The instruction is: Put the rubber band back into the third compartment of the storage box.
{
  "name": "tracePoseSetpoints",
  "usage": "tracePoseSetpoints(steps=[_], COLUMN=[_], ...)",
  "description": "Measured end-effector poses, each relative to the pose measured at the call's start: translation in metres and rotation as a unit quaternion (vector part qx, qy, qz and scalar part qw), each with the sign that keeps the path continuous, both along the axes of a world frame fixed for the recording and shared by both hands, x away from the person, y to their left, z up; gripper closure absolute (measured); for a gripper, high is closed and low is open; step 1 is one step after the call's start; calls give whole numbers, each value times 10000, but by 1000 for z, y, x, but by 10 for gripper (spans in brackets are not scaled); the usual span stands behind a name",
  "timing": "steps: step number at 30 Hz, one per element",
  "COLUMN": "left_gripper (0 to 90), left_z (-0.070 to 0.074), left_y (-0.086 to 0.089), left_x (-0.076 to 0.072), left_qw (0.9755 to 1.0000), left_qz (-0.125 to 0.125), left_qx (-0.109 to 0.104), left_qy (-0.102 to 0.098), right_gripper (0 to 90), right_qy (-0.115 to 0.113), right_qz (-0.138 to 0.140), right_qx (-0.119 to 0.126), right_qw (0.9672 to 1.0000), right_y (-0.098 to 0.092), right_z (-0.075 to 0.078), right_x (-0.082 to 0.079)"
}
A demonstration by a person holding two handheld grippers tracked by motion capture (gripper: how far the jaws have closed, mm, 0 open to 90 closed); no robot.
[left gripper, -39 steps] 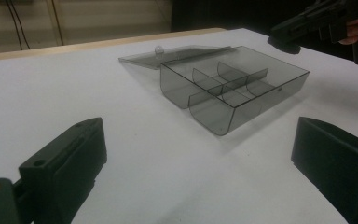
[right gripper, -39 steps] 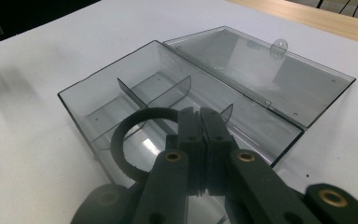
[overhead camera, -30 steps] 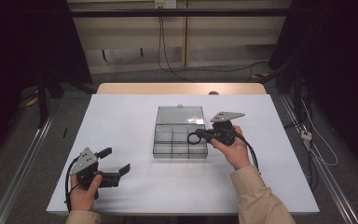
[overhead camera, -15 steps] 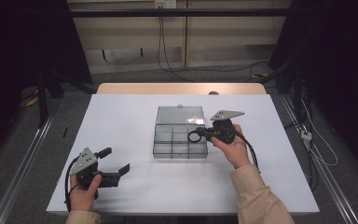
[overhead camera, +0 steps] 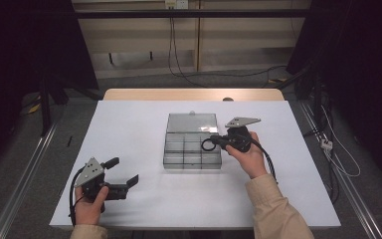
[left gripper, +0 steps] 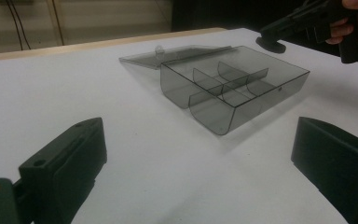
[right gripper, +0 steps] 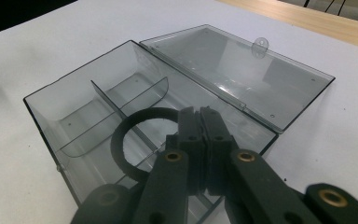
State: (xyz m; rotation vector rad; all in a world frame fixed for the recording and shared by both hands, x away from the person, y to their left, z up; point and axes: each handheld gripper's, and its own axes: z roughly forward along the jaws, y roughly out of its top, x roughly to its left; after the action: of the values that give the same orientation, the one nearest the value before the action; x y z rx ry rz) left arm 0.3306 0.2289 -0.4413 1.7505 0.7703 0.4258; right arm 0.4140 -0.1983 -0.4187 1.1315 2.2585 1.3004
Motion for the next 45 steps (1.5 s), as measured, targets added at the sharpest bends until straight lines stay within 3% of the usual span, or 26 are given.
tracePoseSetpoints(steps=[25, 45], left_gripper=[31, 31], left_z=[0, 0], left_y=[0, 1], left_x=[0, 0], left_qw=[10000, 10000], left_qz=[1, -4], left_qx=[8, -1], left_qy=[-1, 0], right_gripper=[887, 887], right_qy=[-5, 48], right_qz=[-108, -255], right_qx=[-63, -121], right_qw=[9999, 9996], right_y=[-5, -5], right_z=[2, -7], right_x=[7, 15])
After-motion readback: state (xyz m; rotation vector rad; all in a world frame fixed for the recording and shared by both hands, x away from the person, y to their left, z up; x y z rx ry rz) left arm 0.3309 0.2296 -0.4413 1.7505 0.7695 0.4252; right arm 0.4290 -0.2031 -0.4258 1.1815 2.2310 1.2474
